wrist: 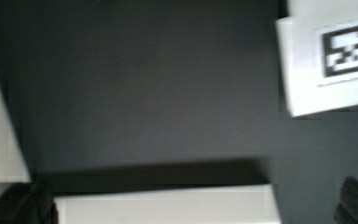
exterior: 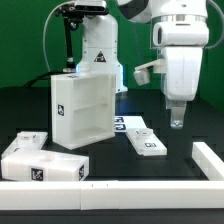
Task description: Assemble cabinet
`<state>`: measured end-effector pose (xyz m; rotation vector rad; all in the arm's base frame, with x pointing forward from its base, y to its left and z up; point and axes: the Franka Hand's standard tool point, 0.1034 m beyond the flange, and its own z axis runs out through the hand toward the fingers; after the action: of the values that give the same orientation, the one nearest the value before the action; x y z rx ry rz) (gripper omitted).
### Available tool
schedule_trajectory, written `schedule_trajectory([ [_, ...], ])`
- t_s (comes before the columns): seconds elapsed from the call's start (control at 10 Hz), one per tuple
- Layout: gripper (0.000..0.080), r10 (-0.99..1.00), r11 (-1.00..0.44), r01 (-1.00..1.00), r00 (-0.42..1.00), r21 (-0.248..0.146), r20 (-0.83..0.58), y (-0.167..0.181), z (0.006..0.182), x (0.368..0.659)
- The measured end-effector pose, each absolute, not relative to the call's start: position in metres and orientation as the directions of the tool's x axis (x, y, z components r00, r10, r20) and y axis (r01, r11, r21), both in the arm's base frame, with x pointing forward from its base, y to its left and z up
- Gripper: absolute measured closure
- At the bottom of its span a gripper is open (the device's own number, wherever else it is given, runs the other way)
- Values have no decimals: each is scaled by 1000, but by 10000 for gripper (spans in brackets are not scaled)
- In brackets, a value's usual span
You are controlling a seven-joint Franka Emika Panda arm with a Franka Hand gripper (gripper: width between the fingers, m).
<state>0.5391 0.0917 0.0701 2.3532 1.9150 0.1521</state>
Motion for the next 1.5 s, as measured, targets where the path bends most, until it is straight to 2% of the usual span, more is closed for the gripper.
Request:
schedule_trajectory([
  [0.1,3,965,-261,959,263,112,-5,95,65,529],
  [0.3,3,954,-297,951,300,85,-25,106,59,517],
  [0.7,3,955,-292,953,295,82,-24,104,57,517],
  [1.0,3,978,-204,976,206,79,-17,91,43,491],
  [1.2,3,983,-180,981,182,71,-17,78,38,489],
  [1.5,3,990,-138,988,139,68,-20,77,36,487],
])
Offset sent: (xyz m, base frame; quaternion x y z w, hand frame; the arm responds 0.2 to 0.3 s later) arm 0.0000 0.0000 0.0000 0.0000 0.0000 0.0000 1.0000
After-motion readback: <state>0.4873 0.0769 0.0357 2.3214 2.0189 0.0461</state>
